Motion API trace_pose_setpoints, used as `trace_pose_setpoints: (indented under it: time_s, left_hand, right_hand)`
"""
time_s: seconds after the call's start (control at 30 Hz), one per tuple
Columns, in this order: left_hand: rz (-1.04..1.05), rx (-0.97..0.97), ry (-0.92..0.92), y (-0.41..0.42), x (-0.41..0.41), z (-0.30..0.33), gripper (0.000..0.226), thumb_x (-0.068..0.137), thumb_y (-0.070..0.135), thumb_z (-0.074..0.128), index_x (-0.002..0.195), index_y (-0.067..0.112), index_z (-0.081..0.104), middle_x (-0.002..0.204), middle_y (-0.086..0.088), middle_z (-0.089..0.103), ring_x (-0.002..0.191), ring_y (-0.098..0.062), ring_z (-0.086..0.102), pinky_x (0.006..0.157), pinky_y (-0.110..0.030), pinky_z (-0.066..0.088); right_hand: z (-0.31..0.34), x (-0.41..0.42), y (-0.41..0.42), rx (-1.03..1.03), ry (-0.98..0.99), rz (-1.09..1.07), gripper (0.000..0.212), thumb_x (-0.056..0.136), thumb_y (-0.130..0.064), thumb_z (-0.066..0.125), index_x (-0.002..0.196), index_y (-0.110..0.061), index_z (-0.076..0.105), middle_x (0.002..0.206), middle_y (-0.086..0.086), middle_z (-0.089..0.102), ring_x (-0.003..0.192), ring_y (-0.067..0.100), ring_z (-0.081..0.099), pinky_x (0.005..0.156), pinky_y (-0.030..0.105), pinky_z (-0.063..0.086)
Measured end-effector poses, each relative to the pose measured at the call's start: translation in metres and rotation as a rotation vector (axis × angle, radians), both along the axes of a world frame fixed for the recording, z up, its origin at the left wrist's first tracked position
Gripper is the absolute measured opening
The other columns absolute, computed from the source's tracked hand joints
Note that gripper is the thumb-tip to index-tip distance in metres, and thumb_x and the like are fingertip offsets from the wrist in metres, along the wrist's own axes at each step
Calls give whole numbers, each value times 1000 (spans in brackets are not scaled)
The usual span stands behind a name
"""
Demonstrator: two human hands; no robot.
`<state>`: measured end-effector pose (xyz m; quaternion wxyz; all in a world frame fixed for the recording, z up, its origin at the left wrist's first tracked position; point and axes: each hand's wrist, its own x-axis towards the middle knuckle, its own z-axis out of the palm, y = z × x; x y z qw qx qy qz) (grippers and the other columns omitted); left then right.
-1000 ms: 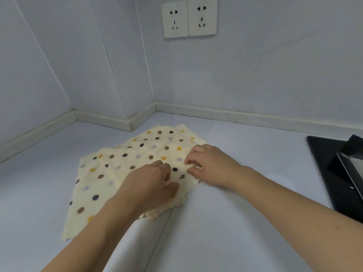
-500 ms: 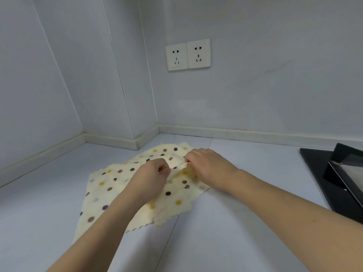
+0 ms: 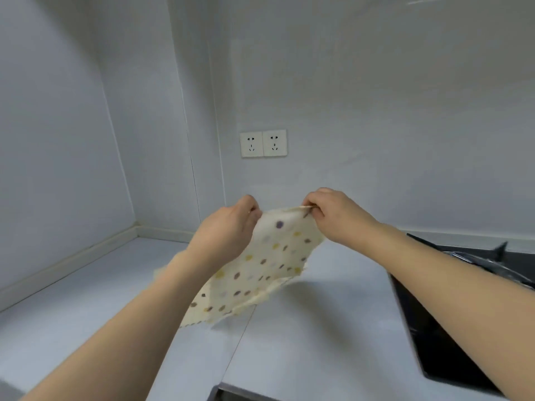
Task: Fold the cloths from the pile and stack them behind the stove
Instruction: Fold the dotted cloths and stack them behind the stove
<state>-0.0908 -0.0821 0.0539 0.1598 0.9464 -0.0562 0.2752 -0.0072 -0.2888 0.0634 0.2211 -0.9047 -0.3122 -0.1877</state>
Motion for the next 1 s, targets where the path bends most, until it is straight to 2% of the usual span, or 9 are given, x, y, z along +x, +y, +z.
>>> trace_pose_setpoints:
  time_s: [0.1, 0.17, 0.27, 0.4, 0.57, 0.67, 0.77, 0.9, 1.0]
  left_hand:
    - [-114, -146, 74, -14, -35, 24, 19, 100, 34, 45, 90, 20, 54, 67, 8, 61, 52, -2, 48, 52, -22, 40]
    - [-187, -224, 132, -20, -51, 32, 18, 97, 33, 52, 85, 20, 58, 62, 12, 60, 46, -2, 42, 46, -13, 34]
    - [-253, -253, 237, -20, -59, 30, 11, 92, 28, 61, 85, 21, 64, 67, 10, 60, 53, -7, 42, 53, -22, 38]
    - [-239, -209, 361, -20, -47, 7, 4, 92, 27, 60, 89, 25, 63, 74, 9, 58, 55, -8, 51, 53, -21, 42]
    - [-73, -219, 332, -27, -4, -39, 14, 87, 23, 50, 79, 29, 59, 81, -4, 64, 58, -16, 51, 53, -26, 42]
    - [-22, -229, 272, -29, 21, -53, 19, 89, 17, 50, 77, 31, 56, 86, 0, 64, 70, -21, 57, 57, -32, 47]
    - [-10, -165, 171, -29, 30, -58, 14, 92, 15, 52, 85, 25, 57, 88, 5, 61, 78, -23, 59, 61, -35, 48]
    - [-106, 29, 57, -28, 7, -84, 12, 92, 12, 53, 93, 21, 60, 90, 10, 54, 75, -10, 48, 61, -20, 34]
    - [-258, 255, 29, -22, -24, -131, 17, 86, 10, 51, 89, 22, 63, 86, 10, 57, 75, -14, 53, 63, -26, 42]
  right_hand:
    - [31, -42, -35, 26, 41, -59, 18, 98, -21, 47, 100, -20, 65, 99, -3, 61, 92, 18, 57, 81, 32, 47]
    - [43, -63, -55, 8, 24, -82, 17, 97, -27, 50, 100, -20, 65, 90, -6, 59, 83, 14, 56, 70, 27, 42]
    - [46, -79, -75, -66, 34, -120, 17, 98, -29, 49, 99, -22, 65, 83, -10, 55, 75, 9, 52, 64, 25, 37]
    - [22, -71, -91, -157, 86, -162, 22, 99, -20, 44, 105, -22, 65, 103, -5, 61, 93, 16, 57, 82, 31, 47]
    - [-32, -31, -99, -166, 114, -217, 30, 97, -10, 41, 112, -21, 64, 115, 2, 62, 100, 24, 59, 87, 37, 51]
    - [-50, -9, -95, -87, 88, -260, 32, 96, -9, 40, 112, -20, 65, 115, 4, 62, 99, 25, 59, 86, 37, 51]
    - [-59, -2, -93, -32, 30, -264, 31, 94, -7, 39, 108, -17, 65, 111, 3, 64, 99, 23, 58, 84, 35, 49]
    - [-93, -29, -96, -114, 29, -246, 29, 92, -3, 41, 108, -14, 63, 109, 2, 62, 100, 22, 55, 84, 35, 47]
    - [-134, -59, -100, -170, 83, -246, 27, 89, -4, 45, 105, -16, 63, 108, 1, 62, 101, 23, 55, 82, 33, 44]
